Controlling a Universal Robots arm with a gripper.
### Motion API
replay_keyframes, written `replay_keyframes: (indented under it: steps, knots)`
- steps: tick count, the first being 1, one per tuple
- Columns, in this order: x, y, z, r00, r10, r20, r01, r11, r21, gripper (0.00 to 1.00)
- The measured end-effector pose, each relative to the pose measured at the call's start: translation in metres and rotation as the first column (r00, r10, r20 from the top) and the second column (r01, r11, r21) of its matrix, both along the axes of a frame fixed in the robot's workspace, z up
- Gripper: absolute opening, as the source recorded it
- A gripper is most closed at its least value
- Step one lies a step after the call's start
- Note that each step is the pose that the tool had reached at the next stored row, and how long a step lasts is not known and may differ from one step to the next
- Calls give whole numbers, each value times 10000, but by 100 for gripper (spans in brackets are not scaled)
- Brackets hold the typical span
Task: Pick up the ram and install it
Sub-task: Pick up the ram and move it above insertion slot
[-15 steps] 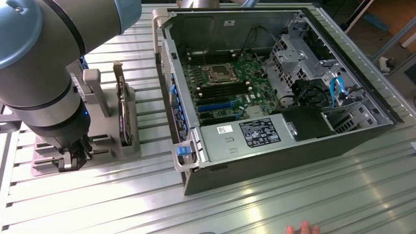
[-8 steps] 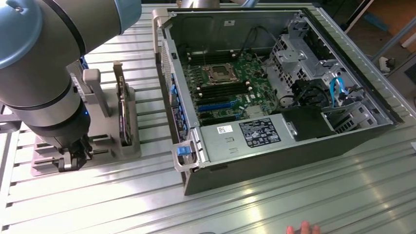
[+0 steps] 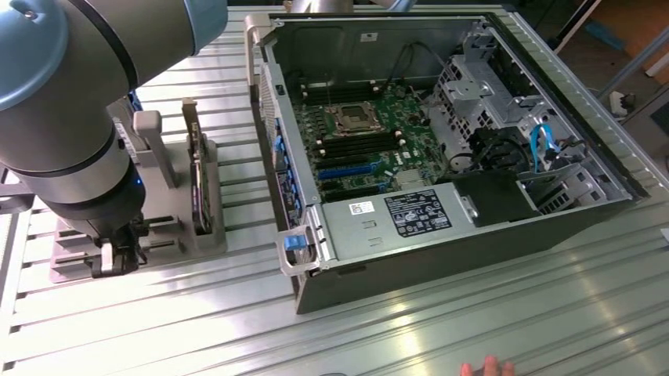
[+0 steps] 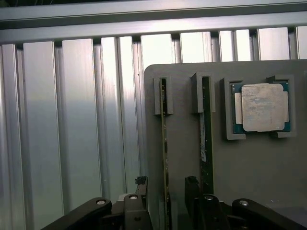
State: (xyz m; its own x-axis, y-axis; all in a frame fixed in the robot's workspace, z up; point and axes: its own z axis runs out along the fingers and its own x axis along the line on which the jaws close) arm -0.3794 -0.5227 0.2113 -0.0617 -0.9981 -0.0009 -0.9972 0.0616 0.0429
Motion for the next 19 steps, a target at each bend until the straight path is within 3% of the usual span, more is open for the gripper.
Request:
replay_keyframes:
  steps: [8, 9, 10, 14, 19]
  knots:
    - [0, 0, 0, 10000, 0, 0, 0, 10000, 0, 42]
    - [0, 0, 0, 10000, 0, 0, 0, 10000, 0, 36]
    - [0, 0, 0, 10000, 0, 0, 0, 10000, 0, 36]
    - [0, 0, 0, 10000, 0, 0, 0, 10000, 0, 12]
    - [0, 0, 0, 10000, 0, 0, 0, 10000, 0, 12]
